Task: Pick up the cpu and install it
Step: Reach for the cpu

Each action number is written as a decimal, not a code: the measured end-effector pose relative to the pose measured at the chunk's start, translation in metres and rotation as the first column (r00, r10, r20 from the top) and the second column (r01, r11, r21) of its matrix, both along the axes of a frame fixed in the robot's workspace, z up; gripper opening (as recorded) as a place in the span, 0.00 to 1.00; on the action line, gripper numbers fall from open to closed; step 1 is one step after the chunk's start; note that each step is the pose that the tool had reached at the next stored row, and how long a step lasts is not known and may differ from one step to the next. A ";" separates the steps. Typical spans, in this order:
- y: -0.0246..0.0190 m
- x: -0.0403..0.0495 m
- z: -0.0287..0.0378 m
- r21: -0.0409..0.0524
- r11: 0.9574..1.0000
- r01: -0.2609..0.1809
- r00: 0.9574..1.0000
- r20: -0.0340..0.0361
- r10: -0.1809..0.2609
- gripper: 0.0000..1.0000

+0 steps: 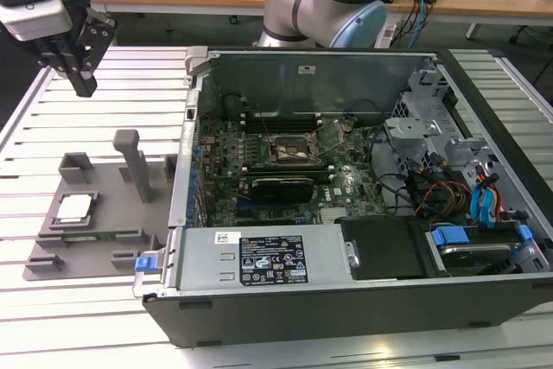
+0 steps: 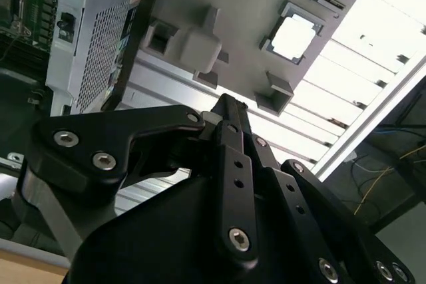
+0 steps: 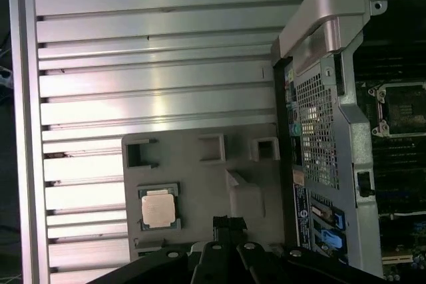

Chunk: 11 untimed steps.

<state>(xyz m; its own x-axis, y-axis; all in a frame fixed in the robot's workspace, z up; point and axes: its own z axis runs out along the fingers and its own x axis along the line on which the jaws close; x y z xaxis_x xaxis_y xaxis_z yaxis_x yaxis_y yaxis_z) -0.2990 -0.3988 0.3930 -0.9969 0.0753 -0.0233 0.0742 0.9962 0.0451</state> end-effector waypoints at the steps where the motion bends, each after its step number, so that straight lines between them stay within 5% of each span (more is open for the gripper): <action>1: 0.0000 -0.0026 0.0000 0.000 1.000 0.000 1.000 0.000 0.000 0.11; 11: -0.0002 -0.0294 -0.0002 0.000 1.000 0.000 1.000 0.000 0.000 0.11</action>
<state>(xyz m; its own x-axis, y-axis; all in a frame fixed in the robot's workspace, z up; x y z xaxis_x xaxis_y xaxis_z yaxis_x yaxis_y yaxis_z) -0.3284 -0.3991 0.3928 -0.9969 0.0754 -0.0233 0.0743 0.9962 0.0451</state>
